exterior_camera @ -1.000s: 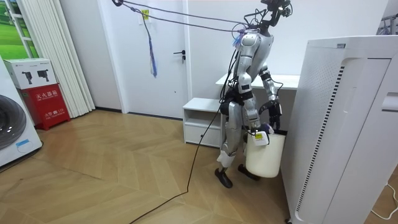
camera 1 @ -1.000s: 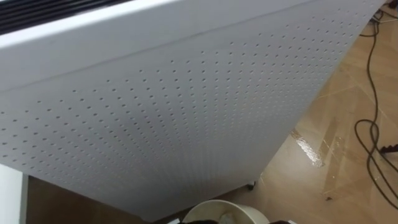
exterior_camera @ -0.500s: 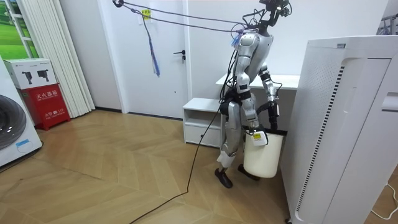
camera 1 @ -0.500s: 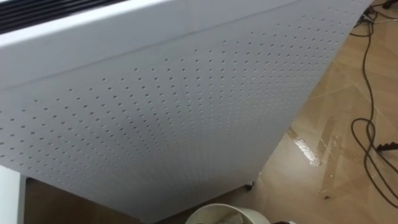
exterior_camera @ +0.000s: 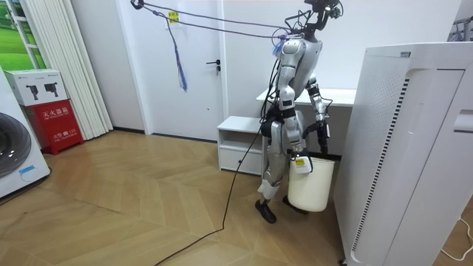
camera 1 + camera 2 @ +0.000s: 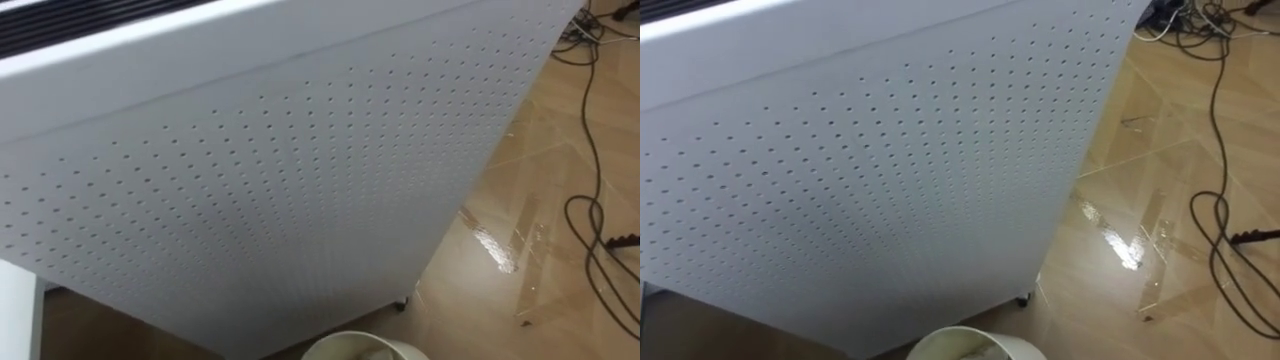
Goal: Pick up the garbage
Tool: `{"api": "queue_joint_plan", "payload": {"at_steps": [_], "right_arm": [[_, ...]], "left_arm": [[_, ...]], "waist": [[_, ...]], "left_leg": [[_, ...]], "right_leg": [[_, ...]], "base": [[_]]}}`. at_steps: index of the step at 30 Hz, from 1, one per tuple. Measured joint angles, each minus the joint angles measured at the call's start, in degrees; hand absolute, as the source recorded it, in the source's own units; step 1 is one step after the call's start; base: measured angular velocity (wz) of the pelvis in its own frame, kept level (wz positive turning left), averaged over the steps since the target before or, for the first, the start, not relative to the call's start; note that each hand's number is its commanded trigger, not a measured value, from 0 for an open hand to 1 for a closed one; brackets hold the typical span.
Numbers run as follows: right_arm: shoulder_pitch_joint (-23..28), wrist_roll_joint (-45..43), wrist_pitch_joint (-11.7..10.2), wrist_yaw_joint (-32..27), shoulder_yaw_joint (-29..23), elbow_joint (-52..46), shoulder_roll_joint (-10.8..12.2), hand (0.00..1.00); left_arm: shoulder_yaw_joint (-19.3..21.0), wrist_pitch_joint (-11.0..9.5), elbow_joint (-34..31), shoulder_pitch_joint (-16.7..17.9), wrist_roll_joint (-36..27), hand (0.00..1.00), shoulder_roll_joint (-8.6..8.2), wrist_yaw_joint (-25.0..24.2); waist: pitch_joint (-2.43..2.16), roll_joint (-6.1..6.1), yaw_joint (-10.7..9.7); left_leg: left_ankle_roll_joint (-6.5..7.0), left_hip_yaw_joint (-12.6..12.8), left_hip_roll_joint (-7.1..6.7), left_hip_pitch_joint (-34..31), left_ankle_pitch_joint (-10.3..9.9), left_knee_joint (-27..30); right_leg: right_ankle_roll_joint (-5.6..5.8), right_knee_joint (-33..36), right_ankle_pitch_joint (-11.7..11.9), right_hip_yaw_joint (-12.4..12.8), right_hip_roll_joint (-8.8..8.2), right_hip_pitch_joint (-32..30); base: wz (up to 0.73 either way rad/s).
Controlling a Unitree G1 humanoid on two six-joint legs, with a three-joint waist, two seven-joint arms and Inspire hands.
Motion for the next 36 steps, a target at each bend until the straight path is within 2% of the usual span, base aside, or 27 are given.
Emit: {"api": "queue_joint_plan", "payload": {"at_steps": [2,6,8,10,14,15,17,24,28,36], "right_arm": [[2.37,0.9,-0.46,0.0,-0.45,0.67,-0.02,1.0],[5.81,1.71,-1.82,0.11,-3.23,2.41,-0.06,1.0],[9.39,4.02,-2.24,1.16,-6.54,3.02,0.19,1.0],[11.61,5.61,-2.22,1.29,-8.65,3.11,0.27,1.0],[14.86,8.03,-2.04,0.39,-11.64,3.07,0.41,1.0],[15.3,8.48,-2.02,-0.08,-12.04,3.06,0.4,1.0],[15.84,8.33,-1.96,-0.5,-12.96,3.18,0.51,1.0],[16.53,7.61,-1.41,-0.7,-13.83,3.24,1.0,1.0],[17.04,7.1,-1.37,-0.82,-14.7,3.68,2.0,1.0],[16.43,5.84,0.9,-0.99,-18.23,5.55,3.44,1.0]], "left_arm": [[1.06,-1.09,0.95,1.58,-0.25,0.0,-0.11,1.45],[4.41,-3.05,3.63,4.89,-1.7,0.0,-0.63,3.03],[8.28,-3.96,6.68,7.59,-6.15,0.0,-0.61,4.15],[10.86,-3.98,8.48,8.98,-9.41,0.0,-0.7,5.16],[13.49,-3.96,12.05,10.48,-14.1,0.0,-1.45,7.29],[14.14,-3.95,12.46,11.0,-15.13,0.0,-1.9,8.44],[15.54,-3.96,13.7,11.42,-17.2,0.0,-3.06,9.45],[16.67,-3.32,16.12,11.71,-20.4,0.0,-4.11,9.99],[22.3,-2.63,18.42,12.53,-21.2,0.0,-5.92,9.98],[28.45,-0.85,22.29,12.52,-23.77,0.0,-6.53,9.95]], "waist": [[-0.59,-0.43,-0.25],[-1.38,-1.26,-0.77],[-1.79,-1.88,-1.78],[-2.23,-2.54,-1.74],[-2.14,-3.14,-1.93],[-1.97,-3.61,-1.84],[-1.94,-3.82,-1.59],[-1.89,-3.84,-1.63],[-1.7,-3.92,-1.24],[-1.64,-3.72,-1.19]], "left_leg": [[-0.02,0.32,-0.12,1.87,0.01,-1.14],[-0.03,0.96,-0.19,6.0,-0.01,-3.01],[-0.27,1.14,-0.2,9.26,-0.42,-3.9],[-0.5,1.63,-0.11,11.73,-0.8,-4.96],[-0.91,1.63,-0.23,15.91,-1.12,-6.4],[-0.98,1.74,-0.2,16.93,-1.13,-7.08],[-1.29,2.73,-0.19,18.31,-1.33,-7.7],[-1.56,3.22,-0.23,19.9,-1.78,-7.81],[-1.9,3.45,-0.21,21.91,-2.91,-7.69],[-1.73,2.87,-0.53,22.72,-3.81,-6.46]], "right_leg": [[0.05,-1.0,-0.01,0.05,-0.07,1.73],[0.31,-3.53,0.16,0.14,0.0,5.67],[0.49,-6.3,0.44,-0.02,0.44,9.77],[0.45,-7.9,0.66,0.26,0.72,12.17],[0.44,-10.25,0.81,0.3,0.89,16.66],[0.34,-10.97,0.87,0.44,1.02,17.64],[0.16,-11.77,0.97,1.16,1.19,18.72],[-0.01,-12.98,1.07,1.64,1.33,20.79],[0.02,-14.0,1.05,1.57,1.46,23.3],[0.28,-13.93,0.66,0.75,1.31,25.02]], "base": [[-0.02],[0.0],[0.04],[-0.09],[-0.03],[-0.1],[-0.2],[-0.05],[0.0],[0.04]]}}
